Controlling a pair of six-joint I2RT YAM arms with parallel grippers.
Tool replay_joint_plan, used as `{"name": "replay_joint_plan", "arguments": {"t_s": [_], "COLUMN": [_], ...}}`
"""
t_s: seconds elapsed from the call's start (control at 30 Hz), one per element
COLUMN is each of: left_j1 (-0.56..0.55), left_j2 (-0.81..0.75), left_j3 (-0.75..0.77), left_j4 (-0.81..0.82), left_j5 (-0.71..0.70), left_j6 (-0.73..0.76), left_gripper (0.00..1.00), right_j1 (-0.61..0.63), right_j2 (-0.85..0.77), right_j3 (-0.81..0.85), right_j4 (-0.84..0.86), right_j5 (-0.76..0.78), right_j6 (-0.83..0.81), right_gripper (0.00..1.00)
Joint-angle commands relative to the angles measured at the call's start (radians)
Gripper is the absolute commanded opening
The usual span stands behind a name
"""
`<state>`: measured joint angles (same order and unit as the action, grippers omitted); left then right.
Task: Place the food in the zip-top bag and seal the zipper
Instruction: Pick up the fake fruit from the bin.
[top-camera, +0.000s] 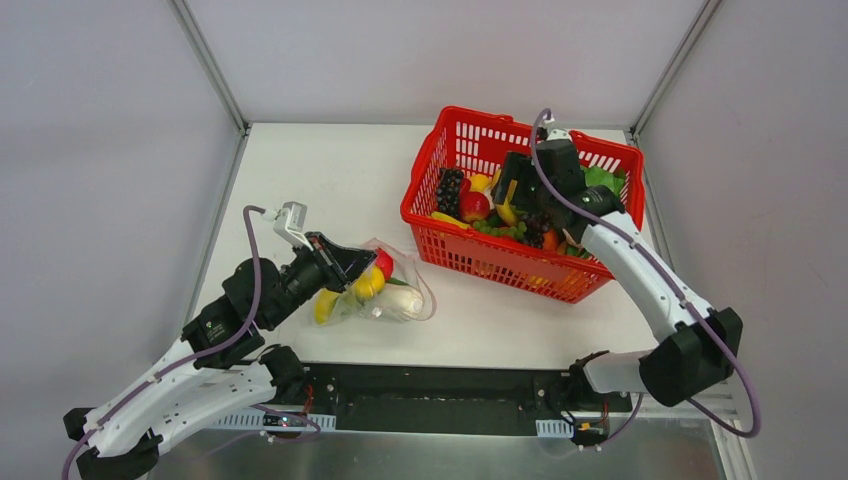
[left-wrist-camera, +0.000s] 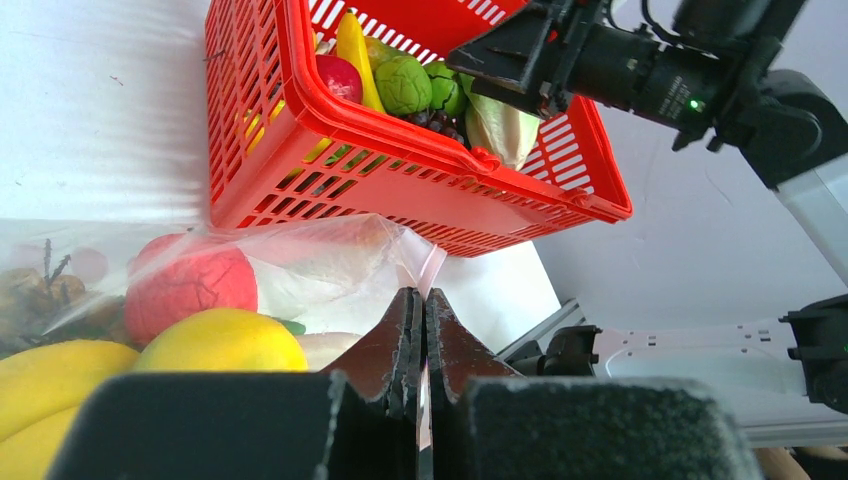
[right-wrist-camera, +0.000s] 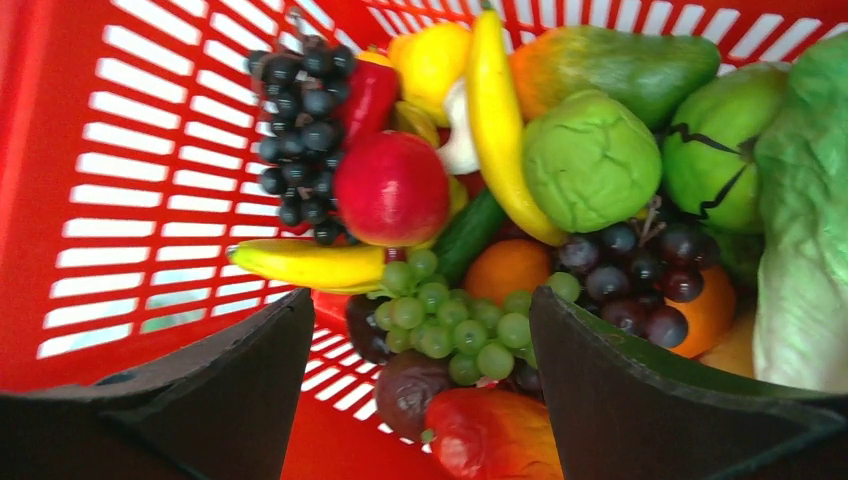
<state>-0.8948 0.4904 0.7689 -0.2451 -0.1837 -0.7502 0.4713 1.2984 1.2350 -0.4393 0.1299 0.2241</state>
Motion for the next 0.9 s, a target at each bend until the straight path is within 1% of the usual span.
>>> {"name": "replay_joint_plan", "arguments": {"t_s": [0.0,0.1,0.13,0.17,0.4,0.57,0.7,0.77,0.83,0.87], "left_j1": [0.009,0.008,0.009,0.009,0.009,0.011,0.009,0.008,0.008,0.008], "left_j2": [-0.02,-0.029,-0.031,-0.032,-0.014,-0.014,-0.021,-0.019,-0.015,-0.014], "left_j3": [-0.008,-0.014,-0.015,-0.017,-0.012,-0.015,-0.021,-0.025,-0.021,-0.018], "left_j4": [0.066,0.06,0.061,0.061,0.067,0.071,0.07,0.076,0.073,0.069], "left_j5": [0.012,0.005,0.003,0.001,0.012,0.012,0.005,0.002,0.006,0.008], "left_j6": [-0.003,-0.006,-0.006,-0.007,-0.008,-0.013,-0.018,-0.021,-0.021,-0.02], "left_gripper": [0.0,0.0,0.0,0.0,0.0,0.0,0.0,0.0,0.0,0.0], "right_j1": [-0.039,-0.044,-0.044,-0.044,-0.044,-0.041,-0.041,-0.04,-0.042,-0.04], "right_j2": [0.097,0.131,0.142,0.153,0.295,0.437,0.571,0.621,0.638,0.629], "right_j3": [0.088,0.091,0.09,0.087,0.135,0.22,0.318,0.35,0.351,0.334], "right_j4": [-0.137,-0.141,-0.137,-0.127,-0.097,-0.096,-0.131,-0.136,-0.108,-0.076], "right_j5": [-0.025,-0.114,-0.19,-0.224,-0.407,-0.401,-0.337,-0.285,-0.261,-0.246], "right_j6": [-0.034,-0.072,-0.083,-0.088,-0.116,-0.127,-0.151,-0.141,-0.124,-0.111], "right_gripper": [0.82,0.83,0.83,0.83,0.83,0.84,0.84,0.8,0.69,0.66]}}
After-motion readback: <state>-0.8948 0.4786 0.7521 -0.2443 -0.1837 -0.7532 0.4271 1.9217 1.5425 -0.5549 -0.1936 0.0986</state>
